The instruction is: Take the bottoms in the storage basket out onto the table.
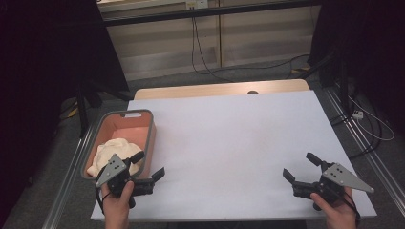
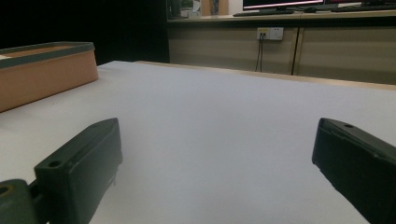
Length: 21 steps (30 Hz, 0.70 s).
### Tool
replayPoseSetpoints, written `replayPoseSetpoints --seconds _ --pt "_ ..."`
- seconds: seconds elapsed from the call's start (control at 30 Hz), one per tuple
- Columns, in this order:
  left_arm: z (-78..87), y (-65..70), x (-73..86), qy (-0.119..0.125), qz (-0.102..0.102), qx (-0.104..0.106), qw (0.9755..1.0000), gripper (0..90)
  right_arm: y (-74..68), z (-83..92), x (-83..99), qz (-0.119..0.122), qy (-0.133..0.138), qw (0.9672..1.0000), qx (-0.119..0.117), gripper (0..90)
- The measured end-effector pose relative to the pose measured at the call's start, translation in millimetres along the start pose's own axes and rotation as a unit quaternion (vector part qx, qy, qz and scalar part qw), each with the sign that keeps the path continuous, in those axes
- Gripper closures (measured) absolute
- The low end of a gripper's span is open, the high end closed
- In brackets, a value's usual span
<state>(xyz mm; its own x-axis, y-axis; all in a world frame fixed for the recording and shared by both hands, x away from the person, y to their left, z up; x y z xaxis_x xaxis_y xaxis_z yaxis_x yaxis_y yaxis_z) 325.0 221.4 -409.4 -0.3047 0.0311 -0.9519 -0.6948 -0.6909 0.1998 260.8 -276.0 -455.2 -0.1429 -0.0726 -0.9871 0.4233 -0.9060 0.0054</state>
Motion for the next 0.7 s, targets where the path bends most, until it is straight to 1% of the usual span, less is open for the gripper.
replayPoseSetpoints --seconds 0.13,0.27,0.3,0.37,0.43,0.47,0.53,0.63,0.7 --pt "1.8 -0.1 -4.2 0.002 0.0 -0.003 1.0 2.5 0.2 0.2 0.4 0.0 -0.001 1.0 0.001 1.5" --pt "4.4 -1.0 -7.6 0.003 0.002 -0.004 1.0 2.5 -0.5 -0.9 -0.2 -0.002 0.003 1.0 -0.004 1.5" --pt "5.3 -1.9 -9.2 0.003 0.007 -0.007 0.9999 2.5 -0.9 -1.3 0.2 0.002 -0.002 1.0 -0.005 1.5" --pt "6.5 -2.8 -10.9 0.004 0.011 -0.008 0.9999 2.5 -1.4 -1.7 0.6 0.003 -0.002 1.0 -0.006 1.4" --pt "6.9 -3.0 -11.7 0.005 0.011 -0.008 0.9999 2.5 -1.6 -1.6 0.6 0.004 -0.003 1.0 -0.007 1.5" --pt "7.3 -3.6 -13.3 0.003 0.007 -0.009 0.9999 2.5 -2.0 -1.1 -0.4 0.005 0.003 0.9999 -0.009 1.4" --pt "7.7 -4.2 -14.2 0.002 0.006 -0.01 0.9999 2.5 -2.0 -1.1 -0.9 0.004 0.004 0.9999 -0.008 1.5" --pt "9.2 -6.0 -18.5 0.005 0.012 -0.01 0.9999 2.5 -0.9 -1.1 -0.2 0.002 0.002 1.0 -0.006 1.5" --pt "9.7 -7.4 -20.4 0.005 0.011 -0.009 0.9999 2.5 -0.8 -1.2 -0.4 -0.001 0.003 1.0 -0.006 1.5"
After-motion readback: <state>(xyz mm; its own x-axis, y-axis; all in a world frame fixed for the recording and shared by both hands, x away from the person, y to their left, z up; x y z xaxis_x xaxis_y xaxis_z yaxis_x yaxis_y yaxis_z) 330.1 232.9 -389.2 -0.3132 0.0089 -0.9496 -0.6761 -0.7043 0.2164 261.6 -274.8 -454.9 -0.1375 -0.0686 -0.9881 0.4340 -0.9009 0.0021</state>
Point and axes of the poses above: each handheld gripper's, and its own axes: z roughly backward along the jaws, x roughly out of its underside, y roughly to its right, the point moved 3 cm from there along -z, roughly forward along the jaws, and after that the axes turned 4 degrees about z, right-handed, at the moved point
